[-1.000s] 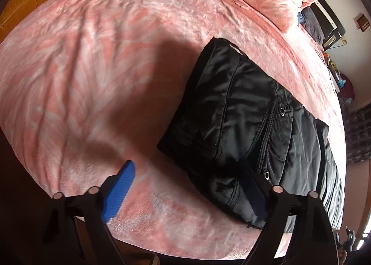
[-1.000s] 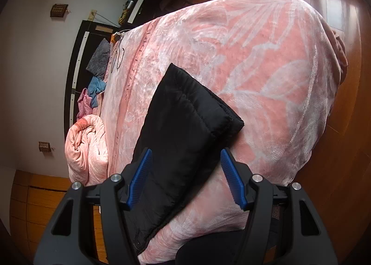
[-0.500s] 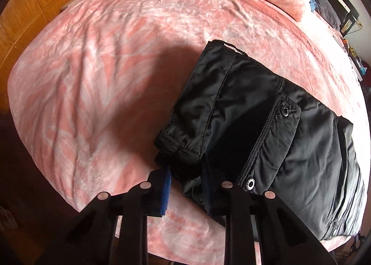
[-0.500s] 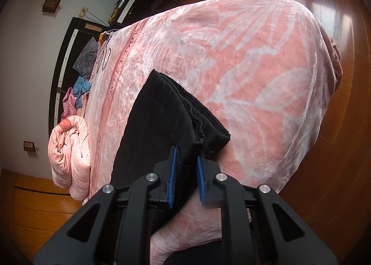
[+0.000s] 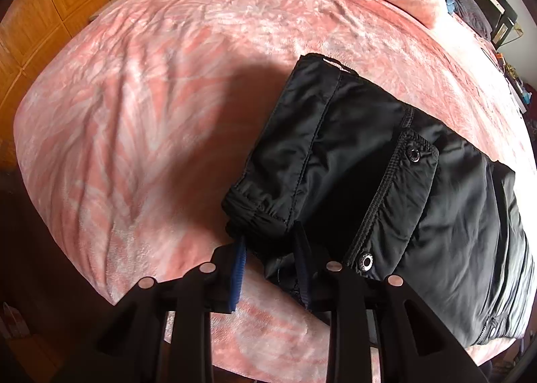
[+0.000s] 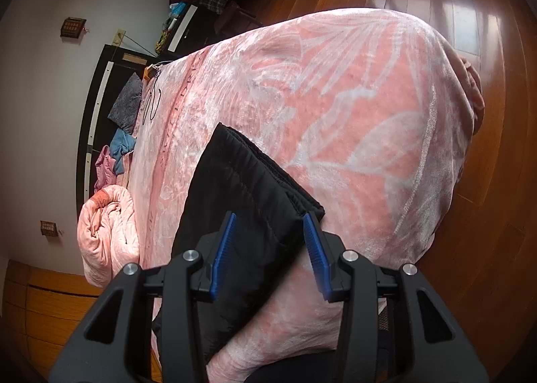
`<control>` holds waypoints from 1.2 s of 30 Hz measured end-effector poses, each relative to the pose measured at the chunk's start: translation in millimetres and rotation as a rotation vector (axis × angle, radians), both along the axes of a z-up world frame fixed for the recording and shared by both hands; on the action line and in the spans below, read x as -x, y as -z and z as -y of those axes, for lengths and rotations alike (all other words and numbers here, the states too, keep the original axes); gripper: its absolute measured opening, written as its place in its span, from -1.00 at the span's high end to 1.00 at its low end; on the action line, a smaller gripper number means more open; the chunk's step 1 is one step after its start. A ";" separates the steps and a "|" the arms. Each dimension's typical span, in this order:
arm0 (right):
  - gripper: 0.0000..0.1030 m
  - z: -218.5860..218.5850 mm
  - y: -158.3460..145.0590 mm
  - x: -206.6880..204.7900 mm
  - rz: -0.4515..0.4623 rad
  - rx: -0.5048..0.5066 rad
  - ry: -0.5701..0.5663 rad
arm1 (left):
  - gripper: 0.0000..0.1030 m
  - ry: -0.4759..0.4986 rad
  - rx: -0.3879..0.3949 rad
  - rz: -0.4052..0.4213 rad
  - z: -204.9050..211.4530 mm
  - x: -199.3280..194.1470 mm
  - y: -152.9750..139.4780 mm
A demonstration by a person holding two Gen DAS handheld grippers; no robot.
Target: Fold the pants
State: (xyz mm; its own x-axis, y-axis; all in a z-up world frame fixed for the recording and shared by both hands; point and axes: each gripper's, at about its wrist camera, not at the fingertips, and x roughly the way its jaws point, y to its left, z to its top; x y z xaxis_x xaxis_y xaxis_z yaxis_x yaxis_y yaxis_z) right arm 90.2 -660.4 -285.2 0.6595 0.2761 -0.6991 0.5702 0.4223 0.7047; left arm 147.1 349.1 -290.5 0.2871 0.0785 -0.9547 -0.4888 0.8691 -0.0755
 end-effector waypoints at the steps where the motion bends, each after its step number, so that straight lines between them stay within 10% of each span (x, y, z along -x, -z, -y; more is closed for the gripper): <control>1: 0.18 -1.7 0.1 -0.9 -0.015 0.008 -0.011 | 0.43 -0.001 -0.003 -0.002 0.5 -0.7 0.8; 6: 0.19 -5.7 15.5 -11.1 -0.047 -0.038 -0.025 | 0.38 -0.005 -0.013 -0.009 1.4 -1.4 2.4; 8: 0.75 -6.4 22.1 -14.8 -0.047 -0.051 -0.029 | 0.30 -0.018 -0.015 -0.010 0.0 -1.0 3.1; 12: 0.78 -6.7 26.4 -15.2 -0.027 -0.036 -0.023 | 0.22 -0.047 -0.011 -0.010 -2.1 -0.1 5.6; 23: -0.04 12.6 40.2 18.1 0.085 -0.143 0.048 | 0.08 -0.053 -0.043 -0.006 -0.1 1.3 6.9; 36: -0.04 -0.8 67.4 1.4 0.209 -0.241 0.042 | -0.14 -0.110 -0.034 0.043 -2.2 9.8 8.8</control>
